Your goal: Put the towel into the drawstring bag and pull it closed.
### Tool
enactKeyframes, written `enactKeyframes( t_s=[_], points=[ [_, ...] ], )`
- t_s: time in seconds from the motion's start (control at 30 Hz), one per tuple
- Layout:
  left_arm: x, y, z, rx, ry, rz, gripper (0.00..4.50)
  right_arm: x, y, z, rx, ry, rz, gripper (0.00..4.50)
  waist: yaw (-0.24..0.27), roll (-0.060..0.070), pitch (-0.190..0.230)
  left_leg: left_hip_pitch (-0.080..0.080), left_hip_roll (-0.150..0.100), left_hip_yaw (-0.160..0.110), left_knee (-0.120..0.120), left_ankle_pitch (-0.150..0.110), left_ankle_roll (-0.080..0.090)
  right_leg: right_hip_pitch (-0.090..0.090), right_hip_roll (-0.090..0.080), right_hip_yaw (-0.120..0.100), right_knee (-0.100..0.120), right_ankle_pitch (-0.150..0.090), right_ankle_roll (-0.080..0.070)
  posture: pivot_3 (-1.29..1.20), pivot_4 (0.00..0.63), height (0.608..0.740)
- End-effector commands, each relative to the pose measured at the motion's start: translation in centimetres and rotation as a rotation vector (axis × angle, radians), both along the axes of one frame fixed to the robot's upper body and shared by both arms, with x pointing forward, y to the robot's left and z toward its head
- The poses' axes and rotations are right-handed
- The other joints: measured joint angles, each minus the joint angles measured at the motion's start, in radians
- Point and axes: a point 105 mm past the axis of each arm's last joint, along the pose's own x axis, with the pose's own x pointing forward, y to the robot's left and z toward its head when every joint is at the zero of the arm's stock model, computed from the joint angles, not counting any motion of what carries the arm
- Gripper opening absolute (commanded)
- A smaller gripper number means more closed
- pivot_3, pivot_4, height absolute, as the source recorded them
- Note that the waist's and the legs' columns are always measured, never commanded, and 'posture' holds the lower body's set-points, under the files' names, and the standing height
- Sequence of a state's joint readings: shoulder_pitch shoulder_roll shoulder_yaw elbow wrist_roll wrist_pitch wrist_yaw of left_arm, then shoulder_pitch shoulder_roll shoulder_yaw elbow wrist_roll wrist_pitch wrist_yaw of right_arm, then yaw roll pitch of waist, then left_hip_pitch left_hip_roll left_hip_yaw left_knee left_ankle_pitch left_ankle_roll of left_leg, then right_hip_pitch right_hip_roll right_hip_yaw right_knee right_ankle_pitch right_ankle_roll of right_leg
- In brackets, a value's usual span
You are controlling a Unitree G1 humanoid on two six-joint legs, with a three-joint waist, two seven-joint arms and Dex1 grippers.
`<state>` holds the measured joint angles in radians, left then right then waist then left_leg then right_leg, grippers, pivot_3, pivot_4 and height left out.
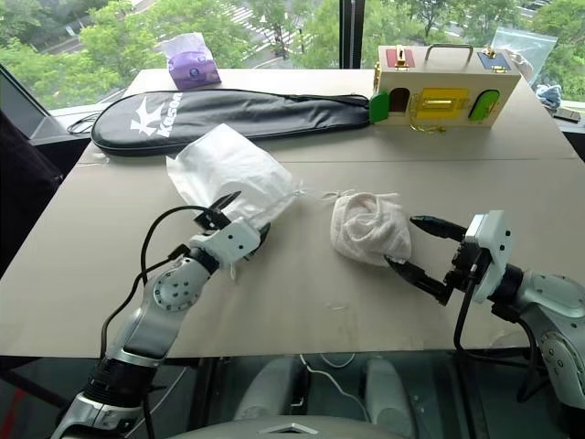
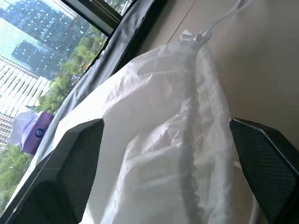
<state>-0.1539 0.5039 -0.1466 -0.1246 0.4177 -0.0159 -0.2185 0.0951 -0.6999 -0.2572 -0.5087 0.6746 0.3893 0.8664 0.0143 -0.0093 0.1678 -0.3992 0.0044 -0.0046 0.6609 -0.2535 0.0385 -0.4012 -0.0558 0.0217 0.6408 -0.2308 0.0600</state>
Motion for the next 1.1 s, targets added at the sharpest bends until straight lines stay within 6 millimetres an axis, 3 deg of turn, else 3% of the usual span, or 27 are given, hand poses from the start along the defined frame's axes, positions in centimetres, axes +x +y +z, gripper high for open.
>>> enactKeyframes(
  t_s=[0.03,0.23,0.27,0.33,0.57,0.73,0.9,1.1],
  points=[
    [0.3,0.2,2.1,-0.003,-0.124,0.014,4.41,-0.3,0.1,1.1,-0.01,-0.05,0.006,4.5,0.0,0.0,0.0,0.0,0.0,0.0,0.0,0.0,0.0,0.0,0.0,0.0,0.0,0.0,0.0,0.0,0.15,0.74],
    [0.7,0.9,1.4,-0.005,-0.123,0.037,4.41,-0.4,0.0,1.0,-0.015,-0.05,-0.002,4.5,-0.001,0.0,0.0,0.0,0.0,0.0,0.0,0.0,0.0,0.0,-0.001,0.0,0.0,0.0,0.0,0.0,0.15,0.74],
    [0.8,1.1,1.3,-0.006,-0.122,0.046,3.87,-0.3,-0.1,1.0,-0.015,-0.051,-0.003,4.5,-0.001,0.0,0.0,0.0,0.0,0.0,0.0,0.0,0.0,0.0,-0.001,-0.001,0.0,0.0,0.0,0.0,0.15,0.74],
    [1.0,1.4,1.3,-0.015,-0.121,0.062,3.32,-0.3,-0.2,1.1,-0.017,-0.056,-0.006,4.5,-0.001,0.0,0.0,0.0,0.0,0.0,0.0,0.0,0.0,0.0,-0.001,-0.001,0.0,0.0,0.0,0.0,0.15,0.74],
    [1.6,1.7,2.4,-0.068,-0.134,0.06,0.05,0.4,0.1,1.2,-0.003,-0.065,-0.015,4.5,-0.001,0.0,0.0,0.0,0.0,0.0,0.0,0.0,0.0,0.0,-0.001,-0.001,0.001,0.0,0.0,0.0,0.15,0.74],
    [2.1,2.7,3.1,-0.193,-0.092,0.111,0.05,1.7,0.8,-1.0,-0.073,0.039,-0.052,4.5,-0.002,-0.001,-0.001,0.0,0.0,0.0,0.0,0.0,0.0,0.0,-0.001,-0.001,0.001,0.0,0.0,0.0,0.15,0.74],
    [2.8,3.0,4.8,-0.402,-0.043,0.125,0.05,5.7,3.3,-3.0,-0.161,0.025,-0.161,4.5,-0.005,-0.001,0.0,0.0,0.0,-0.001,0.003,0.0,0.0,0.0,0.0,-0.002,0.003,0.0,0.0,0.0,0.15,0.74],
    [3.5,4.0,4.9,-0.465,0.004,0.13,0.05,9.6,4.5,-5.8,-0.263,0.088,-0.368,4.5,-0.004,-0.002,0.0,-0.001,-0.001,-0.001,0.005,0.0,0.0,0.0,0.001,-0.002,0.004,0.0,0.0,0.0,0.15,0.74]
  ],
)
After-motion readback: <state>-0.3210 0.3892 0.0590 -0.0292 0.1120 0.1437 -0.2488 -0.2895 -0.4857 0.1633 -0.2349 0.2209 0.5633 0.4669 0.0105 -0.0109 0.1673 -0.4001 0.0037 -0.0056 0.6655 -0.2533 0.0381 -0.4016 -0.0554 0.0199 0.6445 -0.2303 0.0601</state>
